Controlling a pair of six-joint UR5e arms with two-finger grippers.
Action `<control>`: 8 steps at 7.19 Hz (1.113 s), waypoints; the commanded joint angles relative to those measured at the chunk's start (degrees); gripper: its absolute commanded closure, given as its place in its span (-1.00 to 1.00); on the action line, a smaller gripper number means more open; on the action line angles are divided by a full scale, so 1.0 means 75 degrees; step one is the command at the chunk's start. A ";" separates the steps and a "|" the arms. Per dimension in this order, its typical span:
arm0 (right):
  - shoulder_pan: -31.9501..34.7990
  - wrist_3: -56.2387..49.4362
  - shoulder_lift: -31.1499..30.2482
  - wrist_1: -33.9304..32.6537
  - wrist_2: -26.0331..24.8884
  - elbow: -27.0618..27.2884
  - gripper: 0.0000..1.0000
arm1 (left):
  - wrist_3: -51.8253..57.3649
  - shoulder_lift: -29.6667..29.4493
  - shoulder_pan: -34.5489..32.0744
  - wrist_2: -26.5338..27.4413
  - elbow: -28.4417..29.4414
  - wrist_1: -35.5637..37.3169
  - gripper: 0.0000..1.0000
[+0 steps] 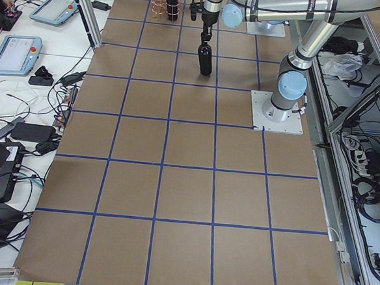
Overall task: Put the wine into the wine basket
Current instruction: 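Lower the bottle upright onto the table center with the left gripper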
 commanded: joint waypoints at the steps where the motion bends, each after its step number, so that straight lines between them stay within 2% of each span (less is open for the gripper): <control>1: 0.0007 0.0091 -0.0035 -0.0033 -0.0001 0.0001 -1.00 | -0.0229 0.0039 -0.0202 0.0025 0.0010 0.0012 1.00; 4: 0.0007 -0.0024 -0.0012 0.0025 -0.0059 0.0001 -1.00 | -0.0206 0.0110 -0.0213 0.0201 -0.0200 0.0012 1.00; 5: 0.0007 -0.0025 0.0000 0.0002 -0.0454 0.0001 -1.00 | -0.0101 0.0110 -0.0190 0.0386 -0.0201 0.0012 1.00; 6: 0.0007 -0.0025 0.0000 0.0071 -0.0528 0.0001 -1.00 | -0.0112 0.0110 -0.0201 0.0411 -0.0201 0.0012 1.00; 8: 0.0007 0.0056 0.0000 0.0084 -0.0493 0.0047 -1.00 | -0.0089 0.0110 -0.0190 0.0423 -0.0213 0.0000 1.00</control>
